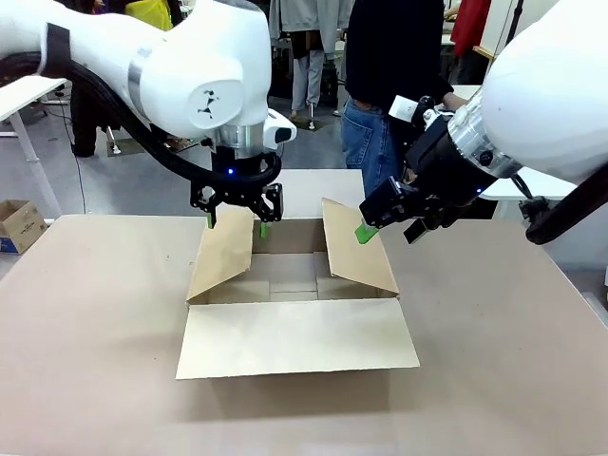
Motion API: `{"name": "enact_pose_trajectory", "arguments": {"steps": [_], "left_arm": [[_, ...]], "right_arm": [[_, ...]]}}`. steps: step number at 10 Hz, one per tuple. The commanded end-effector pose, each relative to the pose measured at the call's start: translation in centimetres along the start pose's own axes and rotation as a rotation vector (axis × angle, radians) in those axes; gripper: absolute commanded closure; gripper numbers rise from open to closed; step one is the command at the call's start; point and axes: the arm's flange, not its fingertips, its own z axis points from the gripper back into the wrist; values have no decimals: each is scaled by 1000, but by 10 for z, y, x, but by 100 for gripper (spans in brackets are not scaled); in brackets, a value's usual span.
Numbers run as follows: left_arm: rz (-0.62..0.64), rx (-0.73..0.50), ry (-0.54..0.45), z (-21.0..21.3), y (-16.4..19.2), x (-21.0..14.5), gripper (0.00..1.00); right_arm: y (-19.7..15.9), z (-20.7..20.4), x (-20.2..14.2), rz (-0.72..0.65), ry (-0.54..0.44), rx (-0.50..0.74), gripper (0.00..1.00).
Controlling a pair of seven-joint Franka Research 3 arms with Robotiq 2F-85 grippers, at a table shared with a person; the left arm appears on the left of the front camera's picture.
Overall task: Pack the gift set into the box.
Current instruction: Place both hands on the side flaps of the Package Box and spread them outward.
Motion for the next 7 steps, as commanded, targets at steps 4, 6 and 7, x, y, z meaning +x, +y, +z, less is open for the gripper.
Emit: {"name": "enact_pose_trajectory", "arguments": {"steps": [4, 6, 7], "left_arm": [[108, 130, 20, -9, -2, -1, 0], [145, 191, 0, 1, 9, -9, 0], [161, 210, -11, 7, 15, -13, 0]], "right_arm": [[2, 0, 0, -19, -13, -15, 0], [2, 0, 0, -19, -13, -15, 0], [2, 0, 0, -19, -13, -15, 0]]}}
